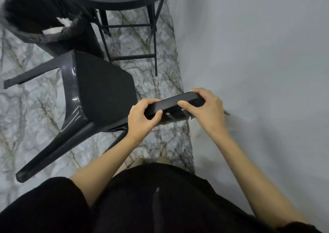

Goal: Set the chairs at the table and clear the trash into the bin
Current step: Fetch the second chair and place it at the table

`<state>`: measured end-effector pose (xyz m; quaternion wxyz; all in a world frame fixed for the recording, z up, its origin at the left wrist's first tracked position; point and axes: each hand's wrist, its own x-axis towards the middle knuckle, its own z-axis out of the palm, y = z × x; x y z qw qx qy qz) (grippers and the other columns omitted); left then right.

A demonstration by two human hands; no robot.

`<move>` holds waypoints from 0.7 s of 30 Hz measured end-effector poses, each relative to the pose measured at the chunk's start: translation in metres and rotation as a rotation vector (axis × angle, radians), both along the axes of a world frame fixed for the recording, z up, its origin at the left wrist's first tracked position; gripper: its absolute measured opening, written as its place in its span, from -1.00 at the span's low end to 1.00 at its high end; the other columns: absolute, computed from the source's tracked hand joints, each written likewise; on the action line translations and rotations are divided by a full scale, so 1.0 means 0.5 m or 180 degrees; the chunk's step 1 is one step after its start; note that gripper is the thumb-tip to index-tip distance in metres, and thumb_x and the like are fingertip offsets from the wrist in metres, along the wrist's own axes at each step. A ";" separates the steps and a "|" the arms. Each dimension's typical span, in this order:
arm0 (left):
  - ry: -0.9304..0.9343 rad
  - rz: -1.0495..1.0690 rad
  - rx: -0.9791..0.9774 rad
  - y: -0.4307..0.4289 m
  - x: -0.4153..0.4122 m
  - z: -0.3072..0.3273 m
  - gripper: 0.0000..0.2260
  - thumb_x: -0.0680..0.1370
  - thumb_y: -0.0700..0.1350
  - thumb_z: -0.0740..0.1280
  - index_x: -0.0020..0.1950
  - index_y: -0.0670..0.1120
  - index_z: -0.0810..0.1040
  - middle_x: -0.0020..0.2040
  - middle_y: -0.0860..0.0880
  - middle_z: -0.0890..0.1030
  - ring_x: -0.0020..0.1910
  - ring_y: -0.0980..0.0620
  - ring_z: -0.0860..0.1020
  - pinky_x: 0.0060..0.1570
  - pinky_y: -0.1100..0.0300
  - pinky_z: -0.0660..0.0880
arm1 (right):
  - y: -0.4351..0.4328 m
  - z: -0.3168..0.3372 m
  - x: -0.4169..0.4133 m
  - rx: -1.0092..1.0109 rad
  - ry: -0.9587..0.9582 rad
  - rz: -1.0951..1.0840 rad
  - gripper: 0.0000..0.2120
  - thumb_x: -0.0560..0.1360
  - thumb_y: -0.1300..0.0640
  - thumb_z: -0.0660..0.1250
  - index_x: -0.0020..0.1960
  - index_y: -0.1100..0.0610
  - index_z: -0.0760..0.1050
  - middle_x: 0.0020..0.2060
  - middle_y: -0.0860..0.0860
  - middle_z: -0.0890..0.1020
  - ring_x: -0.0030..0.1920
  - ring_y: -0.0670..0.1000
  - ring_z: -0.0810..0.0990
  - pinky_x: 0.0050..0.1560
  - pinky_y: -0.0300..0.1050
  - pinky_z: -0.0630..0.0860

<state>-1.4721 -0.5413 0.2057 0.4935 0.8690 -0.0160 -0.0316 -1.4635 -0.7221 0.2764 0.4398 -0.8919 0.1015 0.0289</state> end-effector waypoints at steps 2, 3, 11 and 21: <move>0.0001 0.0039 -0.0117 0.023 -0.019 0.018 -0.64 0.43 0.10 0.23 0.10 -0.07 0.56 -0.02 0.04 0.61 -0.02 0.01 0.57 0.07 -0.05 0.49 | 0.022 0.022 -0.016 -0.0094 -0.0016 0.0149 -0.65 0.31 -0.03 0.50 0.02 0.11 0.57 -0.14 -0.05 0.61 -0.06 -0.03 0.57 0.00 -0.33 0.47; 0.0014 0.0057 -0.0162 0.035 -0.028 0.026 -0.64 0.43 0.10 0.23 0.11 -0.07 0.56 -0.02 0.04 0.61 -0.01 0.00 0.57 0.07 -0.05 0.49 | 0.035 0.029 -0.023 -0.0148 -0.0028 0.0192 -0.63 0.31 -0.05 0.49 0.04 0.10 0.57 -0.11 -0.02 0.62 -0.04 -0.02 0.56 0.03 -0.29 0.48; -0.0064 0.0169 -0.0469 0.124 -0.055 0.065 -0.67 0.44 0.05 0.26 0.11 -0.07 0.57 -0.03 0.10 0.60 0.02 0.02 0.59 0.10 0.04 0.52 | 0.142 0.081 -0.047 -0.0354 -0.0212 0.0278 -0.61 0.33 -0.08 0.47 0.06 0.11 0.56 -0.07 0.02 0.64 0.02 0.06 0.55 0.18 0.09 0.45; -0.0154 0.0170 -0.0997 0.342 -0.096 0.101 -0.77 0.44 0.02 0.28 0.07 0.06 0.55 0.02 0.14 0.62 0.03 0.18 0.57 0.09 0.33 0.46 | 0.377 0.157 -0.099 -0.0806 -0.0482 0.0308 -0.64 0.34 -0.10 0.45 0.01 0.11 0.57 -0.10 0.00 0.66 0.00 0.04 0.56 0.18 -0.06 0.38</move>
